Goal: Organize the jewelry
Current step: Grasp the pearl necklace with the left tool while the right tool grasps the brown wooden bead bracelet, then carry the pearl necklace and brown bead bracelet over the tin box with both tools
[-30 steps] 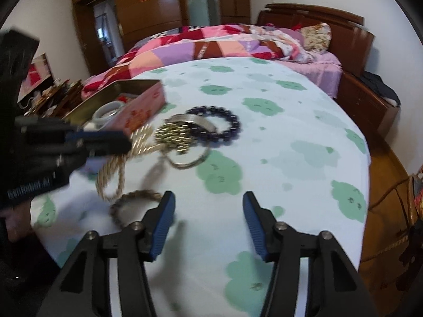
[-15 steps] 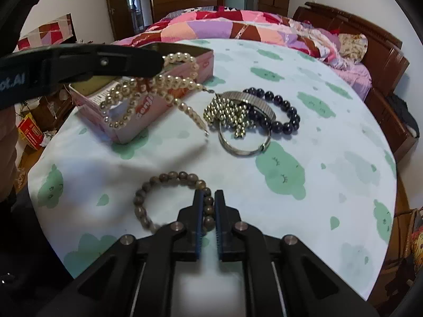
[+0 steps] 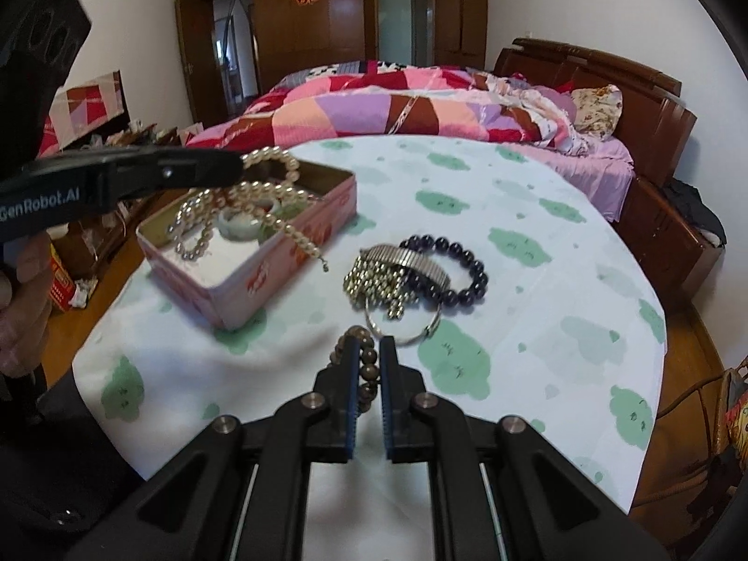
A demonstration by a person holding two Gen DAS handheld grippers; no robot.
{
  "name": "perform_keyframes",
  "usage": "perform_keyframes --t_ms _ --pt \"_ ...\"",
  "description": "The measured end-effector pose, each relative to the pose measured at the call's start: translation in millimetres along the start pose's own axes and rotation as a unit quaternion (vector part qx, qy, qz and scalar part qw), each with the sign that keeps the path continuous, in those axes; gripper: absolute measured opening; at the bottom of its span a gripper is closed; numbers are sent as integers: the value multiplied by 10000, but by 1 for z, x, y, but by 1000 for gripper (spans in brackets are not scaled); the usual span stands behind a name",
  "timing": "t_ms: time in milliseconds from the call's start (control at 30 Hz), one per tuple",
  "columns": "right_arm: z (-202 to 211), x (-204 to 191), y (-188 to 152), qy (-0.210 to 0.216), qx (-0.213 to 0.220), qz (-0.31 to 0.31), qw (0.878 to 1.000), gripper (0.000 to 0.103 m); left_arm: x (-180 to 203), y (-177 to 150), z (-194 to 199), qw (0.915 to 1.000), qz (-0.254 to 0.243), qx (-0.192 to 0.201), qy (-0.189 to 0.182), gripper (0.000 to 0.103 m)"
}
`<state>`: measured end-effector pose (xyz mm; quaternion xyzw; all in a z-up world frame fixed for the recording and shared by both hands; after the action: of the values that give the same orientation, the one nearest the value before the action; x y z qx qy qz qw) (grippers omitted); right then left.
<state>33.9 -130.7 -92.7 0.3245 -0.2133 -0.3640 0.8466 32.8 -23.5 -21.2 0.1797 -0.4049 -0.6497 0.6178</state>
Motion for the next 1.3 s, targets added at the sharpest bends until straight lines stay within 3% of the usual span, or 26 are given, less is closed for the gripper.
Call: perform_keyframes --t_ms 733,1300 --pt "11 -2 48 91 578 -6 9983 10 -49 21 22 9979 349 343 435 6" --pt "3 -30 99 353 880 246 9952 10 -97 22 20 9930 751 267 868 6"
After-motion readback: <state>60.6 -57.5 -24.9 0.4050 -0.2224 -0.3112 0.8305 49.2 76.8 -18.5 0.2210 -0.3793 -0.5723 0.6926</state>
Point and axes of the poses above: each gripper's, at about its wrist camera, not at the fingertips, and z roughly against the way its jaws point, x to its right, y to its top, the point moved 5 cm from there along -z, roughly the way its jaws point, and after that the axes turned 10 degrees about z, right-handed, at the moved point
